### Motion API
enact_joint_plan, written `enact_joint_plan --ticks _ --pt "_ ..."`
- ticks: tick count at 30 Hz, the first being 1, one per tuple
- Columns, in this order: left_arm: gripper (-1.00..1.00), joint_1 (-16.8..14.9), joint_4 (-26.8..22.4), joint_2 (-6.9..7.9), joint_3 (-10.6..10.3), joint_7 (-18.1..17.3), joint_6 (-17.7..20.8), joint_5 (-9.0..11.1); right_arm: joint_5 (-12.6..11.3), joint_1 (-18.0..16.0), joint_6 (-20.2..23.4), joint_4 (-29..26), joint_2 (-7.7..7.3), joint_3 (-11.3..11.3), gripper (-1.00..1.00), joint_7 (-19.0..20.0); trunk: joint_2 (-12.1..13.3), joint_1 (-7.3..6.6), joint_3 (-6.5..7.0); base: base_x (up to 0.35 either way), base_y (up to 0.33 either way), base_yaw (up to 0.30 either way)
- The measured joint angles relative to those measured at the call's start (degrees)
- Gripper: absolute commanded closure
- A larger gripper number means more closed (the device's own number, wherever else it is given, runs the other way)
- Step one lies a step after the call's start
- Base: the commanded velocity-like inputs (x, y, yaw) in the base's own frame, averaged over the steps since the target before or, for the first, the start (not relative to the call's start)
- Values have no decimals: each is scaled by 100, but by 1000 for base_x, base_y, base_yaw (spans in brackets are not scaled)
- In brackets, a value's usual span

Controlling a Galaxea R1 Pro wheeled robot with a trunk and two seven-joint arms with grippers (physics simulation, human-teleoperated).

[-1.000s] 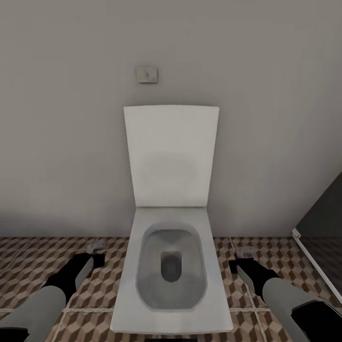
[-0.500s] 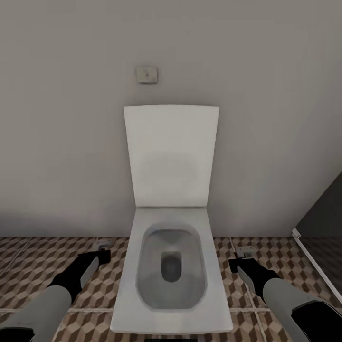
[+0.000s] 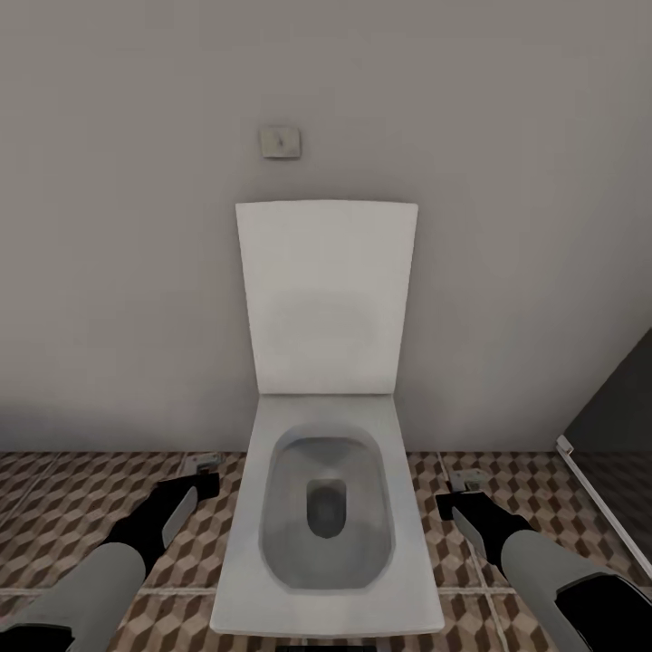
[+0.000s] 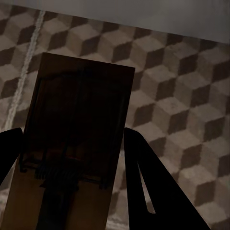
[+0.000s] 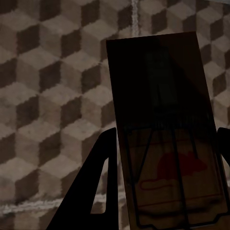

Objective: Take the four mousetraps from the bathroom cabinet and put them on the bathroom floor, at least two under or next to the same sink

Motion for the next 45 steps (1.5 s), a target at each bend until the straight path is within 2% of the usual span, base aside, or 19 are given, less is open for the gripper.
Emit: enact_joint_plan --ticks 13,45 --pt "100 0 -18 1 0 11 -15 0 0 1 -4 2 12 9 100 -12 0 0 0 0 0 0" --pt "100 -4 18 44 -18 -35 -42 -8 -4 2 -97 2 -3 -1 100 -23 -43 83 -709 0 0 0"
